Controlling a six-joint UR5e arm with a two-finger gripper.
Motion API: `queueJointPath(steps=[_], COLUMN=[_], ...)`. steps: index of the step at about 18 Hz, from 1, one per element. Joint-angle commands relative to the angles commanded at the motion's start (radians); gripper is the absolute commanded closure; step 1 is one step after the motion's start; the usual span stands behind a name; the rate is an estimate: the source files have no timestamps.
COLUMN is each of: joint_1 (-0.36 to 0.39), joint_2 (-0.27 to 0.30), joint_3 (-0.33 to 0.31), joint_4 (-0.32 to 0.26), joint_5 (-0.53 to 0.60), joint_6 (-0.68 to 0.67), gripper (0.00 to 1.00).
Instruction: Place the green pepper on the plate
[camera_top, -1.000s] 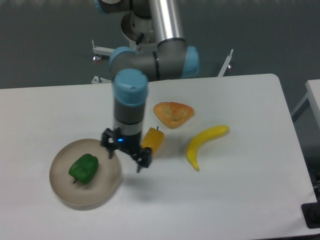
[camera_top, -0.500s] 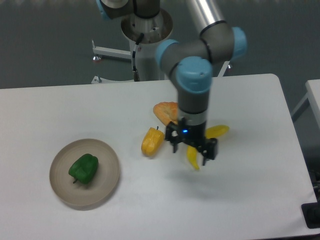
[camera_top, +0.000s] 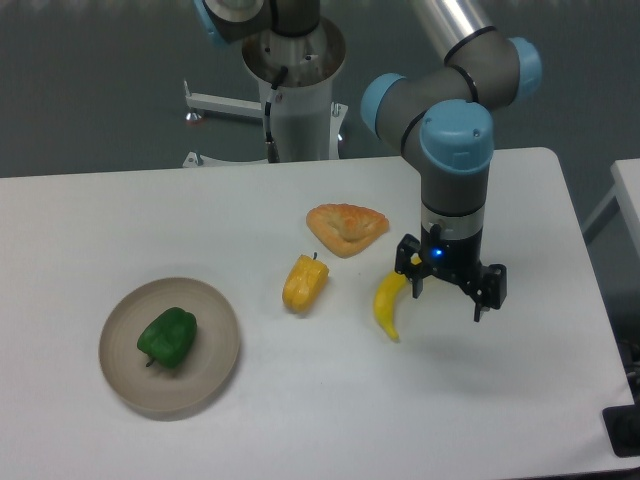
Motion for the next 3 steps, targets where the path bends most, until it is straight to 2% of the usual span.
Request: queueJointPath(steps=[3], joint_1=[-0.002], joint_2=[0.000], joint_3=[-0.003], joint_4=[0.002], joint_5=[0.002], joint_6=[0.000], gripper=[0.00])
